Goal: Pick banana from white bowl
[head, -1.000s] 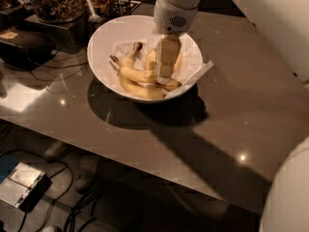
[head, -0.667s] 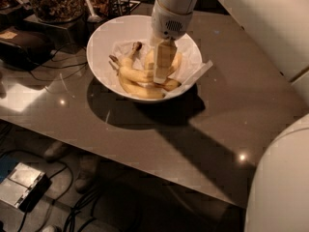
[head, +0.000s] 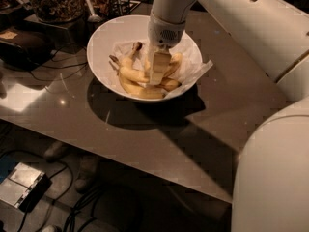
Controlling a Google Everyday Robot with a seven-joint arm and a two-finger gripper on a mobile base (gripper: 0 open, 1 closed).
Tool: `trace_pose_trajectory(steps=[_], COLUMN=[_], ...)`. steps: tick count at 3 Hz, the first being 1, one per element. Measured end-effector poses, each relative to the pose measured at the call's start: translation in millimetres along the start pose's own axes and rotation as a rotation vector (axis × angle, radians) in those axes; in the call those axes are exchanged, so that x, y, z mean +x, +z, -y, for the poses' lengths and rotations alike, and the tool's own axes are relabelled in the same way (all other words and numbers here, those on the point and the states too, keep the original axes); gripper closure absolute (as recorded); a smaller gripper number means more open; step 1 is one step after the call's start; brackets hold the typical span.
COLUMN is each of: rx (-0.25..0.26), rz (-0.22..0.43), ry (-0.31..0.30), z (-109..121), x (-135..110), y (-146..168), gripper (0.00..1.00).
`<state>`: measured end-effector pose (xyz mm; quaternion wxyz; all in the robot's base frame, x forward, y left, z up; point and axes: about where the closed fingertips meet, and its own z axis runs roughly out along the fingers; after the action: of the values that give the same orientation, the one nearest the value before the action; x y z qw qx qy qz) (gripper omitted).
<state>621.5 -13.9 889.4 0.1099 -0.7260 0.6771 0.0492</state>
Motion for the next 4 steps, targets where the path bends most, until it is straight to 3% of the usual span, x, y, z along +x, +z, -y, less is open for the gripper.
trace_pose_trajectory(steps=[1,2,4], rx=[-0.031,-0.041,-0.041], rz=[-0.013,-0.014,-0.014], ry=[0.002,0.003,0.003], z=[-2.5,-3.2,-3.2], x=[4.9,6.7,6.7], y=[16.1,18.3,18.2], gripper=[0.37,0.53,0.98])
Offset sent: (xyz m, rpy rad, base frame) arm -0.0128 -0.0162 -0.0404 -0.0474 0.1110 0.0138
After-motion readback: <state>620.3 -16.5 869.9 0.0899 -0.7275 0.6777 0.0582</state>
